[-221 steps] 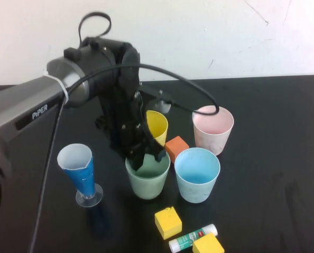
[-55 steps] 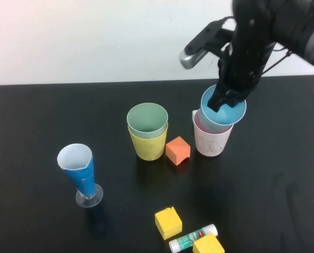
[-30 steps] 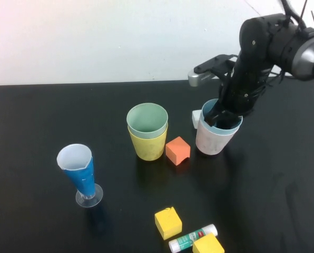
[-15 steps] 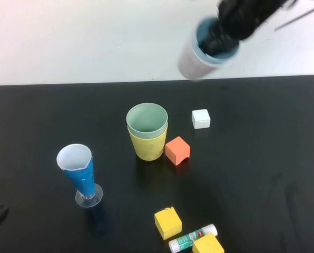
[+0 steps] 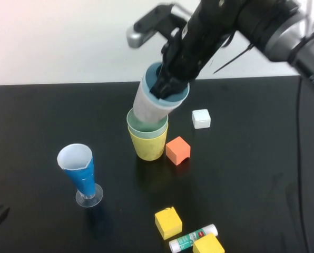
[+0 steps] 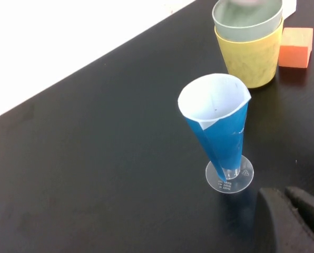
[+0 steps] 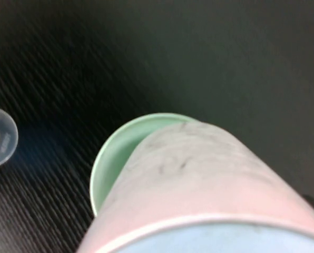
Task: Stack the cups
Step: Place the pink cup on the green cup
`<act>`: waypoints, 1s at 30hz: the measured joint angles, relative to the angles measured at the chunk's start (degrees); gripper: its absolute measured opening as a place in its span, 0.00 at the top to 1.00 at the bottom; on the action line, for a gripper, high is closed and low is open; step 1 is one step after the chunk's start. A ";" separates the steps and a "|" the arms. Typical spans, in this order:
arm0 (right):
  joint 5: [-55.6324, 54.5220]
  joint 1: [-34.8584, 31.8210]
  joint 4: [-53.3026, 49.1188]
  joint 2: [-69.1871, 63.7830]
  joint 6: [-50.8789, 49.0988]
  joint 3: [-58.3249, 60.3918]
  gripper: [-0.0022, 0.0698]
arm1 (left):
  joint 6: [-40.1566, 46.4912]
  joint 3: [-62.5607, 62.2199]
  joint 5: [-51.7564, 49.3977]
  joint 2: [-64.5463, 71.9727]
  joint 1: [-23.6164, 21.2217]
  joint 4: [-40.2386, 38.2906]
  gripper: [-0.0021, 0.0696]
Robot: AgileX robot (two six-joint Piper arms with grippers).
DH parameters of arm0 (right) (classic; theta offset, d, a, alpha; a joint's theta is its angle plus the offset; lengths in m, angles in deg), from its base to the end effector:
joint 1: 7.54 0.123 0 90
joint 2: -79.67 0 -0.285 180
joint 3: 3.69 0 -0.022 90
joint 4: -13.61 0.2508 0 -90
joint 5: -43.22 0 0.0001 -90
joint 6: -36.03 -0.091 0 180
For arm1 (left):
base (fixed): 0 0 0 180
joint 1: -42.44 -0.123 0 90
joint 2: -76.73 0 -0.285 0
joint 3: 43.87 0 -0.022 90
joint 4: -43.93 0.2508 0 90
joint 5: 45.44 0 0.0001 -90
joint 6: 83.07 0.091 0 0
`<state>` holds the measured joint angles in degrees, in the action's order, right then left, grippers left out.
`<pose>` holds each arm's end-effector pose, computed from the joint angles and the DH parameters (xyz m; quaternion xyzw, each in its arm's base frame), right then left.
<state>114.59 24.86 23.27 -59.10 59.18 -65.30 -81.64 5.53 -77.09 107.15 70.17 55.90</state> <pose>0.4154 0.2807 0.3115 -0.4432 0.8506 0.1056 0.2626 0.0769 -0.0292 0.3009 0.2481 0.7848 -0.0347 0.5669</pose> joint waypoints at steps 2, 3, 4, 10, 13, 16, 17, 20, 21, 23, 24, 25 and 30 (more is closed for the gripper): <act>0.00 0.05 1.17 -1.43 0.21 0.00 0.86 | 0.00 0.00 -0.11 0.00 0.00 0.00 0.97; 0.00 0.05 1.60 -2.04 0.42 0.00 0.85 | 0.00 0.00 -0.26 0.00 0.00 0.00 0.97; 0.00 0.14 2.02 -2.58 0.65 0.00 0.84 | 0.00 0.00 -0.40 0.00 0.00 0.00 0.97; -1.27 0.14 2.69 -5.17 -0.26 0.00 0.49 | 0.00 0.00 -0.96 0.00 0.00 0.00 0.97; -2.87 0.18 2.23 -6.82 -0.73 0.00 0.38 | 0.00 0.00 -1.10 0.00 0.00 0.00 0.97; -3.87 0.18 2.11 -8.56 -0.98 -0.26 0.36 | 0.00 0.00 -1.23 0.00 0.00 0.00 0.97; -3.77 0.18 2.37 -8.67 -1.14 -0.35 0.38 | 0.00 0.00 -1.36 0.00 0.00 0.00 0.97; -3.30 0.18 3.85 -9.04 -1.34 -0.61 0.56 | 0.00 0.00 -1.36 0.00 0.00 0.00 0.97; -3.15 0.18 3.90 -9.04 -1.44 -0.70 0.57 | 0.00 0.00 -1.36 0.00 0.00 0.00 0.97; -2.66 0.18 3.94 -9.04 -1.44 -1.35 0.57 | 0.00 0.00 -1.36 0.00 0.00 0.00 0.97; -2.13 0.18 3.94 -9.04 -1.44 -1.85 0.57 | 0.00 0.00 -1.36 0.00 0.00 0.00 0.97; -1.48 0.18 3.94 -9.04 -1.44 -2.58 0.57 | 0.00 0.00 -1.36 0.00 0.00 0.00 0.97; 0.05 0.27 0.05 -6.39 -0.78 -7.57 0.63 | 0.00 0.00 -1.36 0.00 0.00 0.00 0.97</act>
<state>114.64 25.14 23.32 -65.49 58.40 -72.87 -81.64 5.53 -78.45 107.15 70.17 55.90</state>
